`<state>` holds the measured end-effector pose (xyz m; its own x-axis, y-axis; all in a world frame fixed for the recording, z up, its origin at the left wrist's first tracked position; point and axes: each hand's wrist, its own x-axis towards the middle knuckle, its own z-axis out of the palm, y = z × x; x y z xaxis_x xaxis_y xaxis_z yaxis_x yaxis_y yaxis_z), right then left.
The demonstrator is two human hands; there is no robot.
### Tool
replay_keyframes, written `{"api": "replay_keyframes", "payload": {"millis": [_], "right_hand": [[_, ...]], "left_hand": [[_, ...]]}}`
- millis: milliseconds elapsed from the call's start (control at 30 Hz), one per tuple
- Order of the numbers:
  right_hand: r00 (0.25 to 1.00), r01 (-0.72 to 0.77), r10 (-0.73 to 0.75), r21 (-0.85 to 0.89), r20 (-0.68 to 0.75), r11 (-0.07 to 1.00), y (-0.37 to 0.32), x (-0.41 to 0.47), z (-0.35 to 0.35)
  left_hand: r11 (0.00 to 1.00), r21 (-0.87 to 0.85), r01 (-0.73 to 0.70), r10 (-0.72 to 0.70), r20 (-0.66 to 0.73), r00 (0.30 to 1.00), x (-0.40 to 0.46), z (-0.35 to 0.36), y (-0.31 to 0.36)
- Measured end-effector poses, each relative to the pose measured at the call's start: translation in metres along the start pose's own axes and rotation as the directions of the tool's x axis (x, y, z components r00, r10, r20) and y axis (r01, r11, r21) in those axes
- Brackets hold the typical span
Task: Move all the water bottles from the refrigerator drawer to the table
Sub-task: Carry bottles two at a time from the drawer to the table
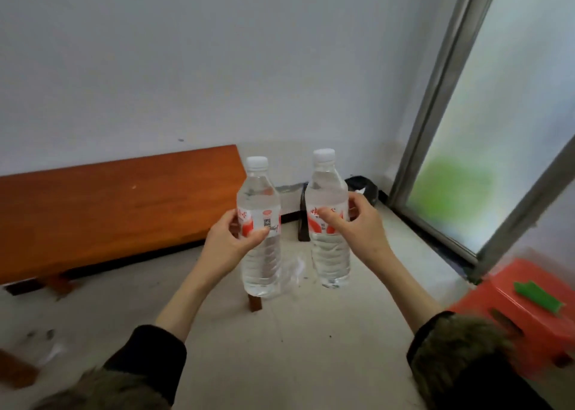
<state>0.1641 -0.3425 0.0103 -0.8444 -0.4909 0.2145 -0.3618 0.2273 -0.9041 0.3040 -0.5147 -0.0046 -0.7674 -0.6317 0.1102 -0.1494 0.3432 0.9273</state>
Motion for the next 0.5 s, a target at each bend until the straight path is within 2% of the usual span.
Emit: {"api": "replay_keyframes", "payload": {"millis": [200,500], "right_hand": [[0.989,0.023,-0.022,-0.001,0.148,1.0,-0.028,0.066,0.126],[0.94,0.038,0.003,-0.114,0.34,0.993,-0.035,0.19,0.268]], "left_hand": [[0.99,-0.075,0.116,-0.126,-0.139,0.982,0.068,-0.107,-0.053],[0.969,-0.04,0.245,-0.247,-0.215,0.945,0.182,-0.192,-0.138]]}}
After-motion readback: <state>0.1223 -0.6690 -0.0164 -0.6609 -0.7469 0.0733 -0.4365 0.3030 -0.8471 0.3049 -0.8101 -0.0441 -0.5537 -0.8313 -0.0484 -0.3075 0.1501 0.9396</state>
